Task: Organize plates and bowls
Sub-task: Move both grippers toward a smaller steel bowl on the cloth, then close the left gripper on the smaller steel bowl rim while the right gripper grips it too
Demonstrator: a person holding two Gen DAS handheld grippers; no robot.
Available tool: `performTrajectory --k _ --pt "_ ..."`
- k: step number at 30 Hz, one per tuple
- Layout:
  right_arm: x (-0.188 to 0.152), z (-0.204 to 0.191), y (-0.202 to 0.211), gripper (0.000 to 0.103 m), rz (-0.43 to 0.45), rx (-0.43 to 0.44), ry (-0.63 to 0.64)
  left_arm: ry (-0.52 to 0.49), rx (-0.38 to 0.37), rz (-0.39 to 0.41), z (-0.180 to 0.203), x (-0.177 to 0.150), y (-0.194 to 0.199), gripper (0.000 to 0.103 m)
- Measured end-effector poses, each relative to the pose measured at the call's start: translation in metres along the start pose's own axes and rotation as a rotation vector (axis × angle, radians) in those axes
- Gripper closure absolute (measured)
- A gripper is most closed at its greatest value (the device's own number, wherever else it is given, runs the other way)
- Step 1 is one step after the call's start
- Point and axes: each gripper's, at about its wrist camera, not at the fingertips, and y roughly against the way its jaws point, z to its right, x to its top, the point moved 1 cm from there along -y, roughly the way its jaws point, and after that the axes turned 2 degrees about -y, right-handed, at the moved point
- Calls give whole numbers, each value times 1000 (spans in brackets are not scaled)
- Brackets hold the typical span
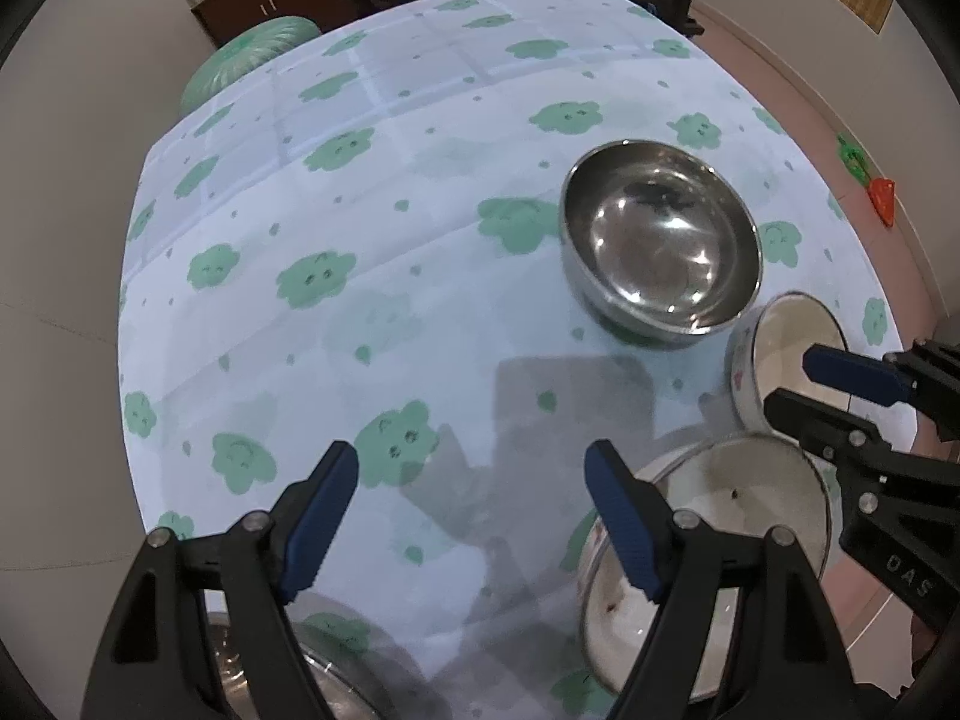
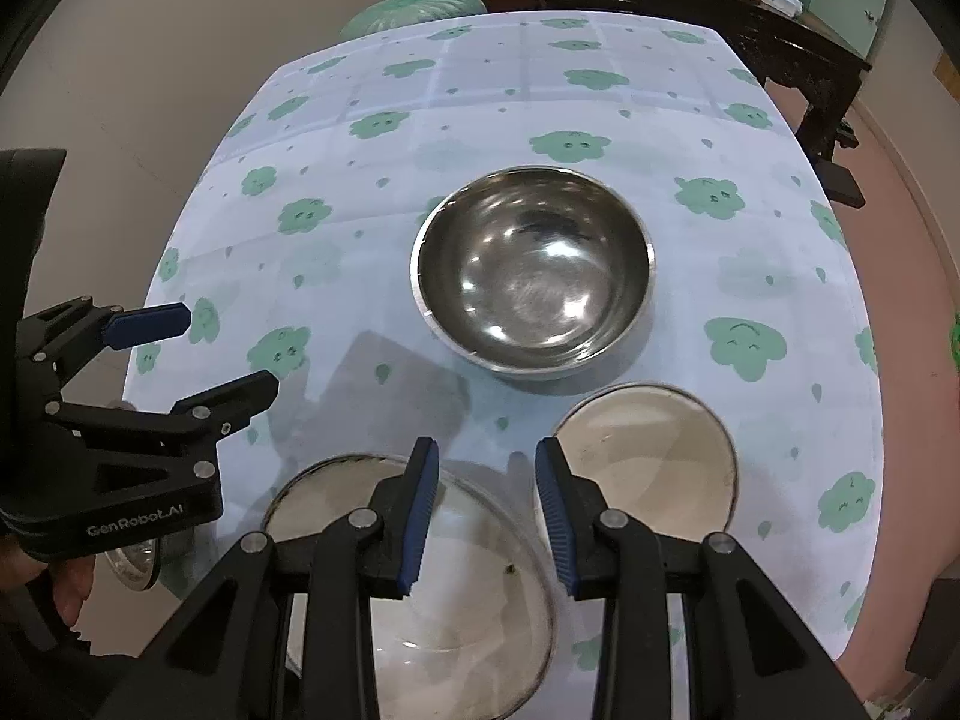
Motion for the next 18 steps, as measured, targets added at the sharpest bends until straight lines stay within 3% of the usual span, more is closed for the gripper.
performTrajectory --k 18 --pt "46 55 -23 67 -10 12 -24 24 -25 -11 24 57 -25 24"
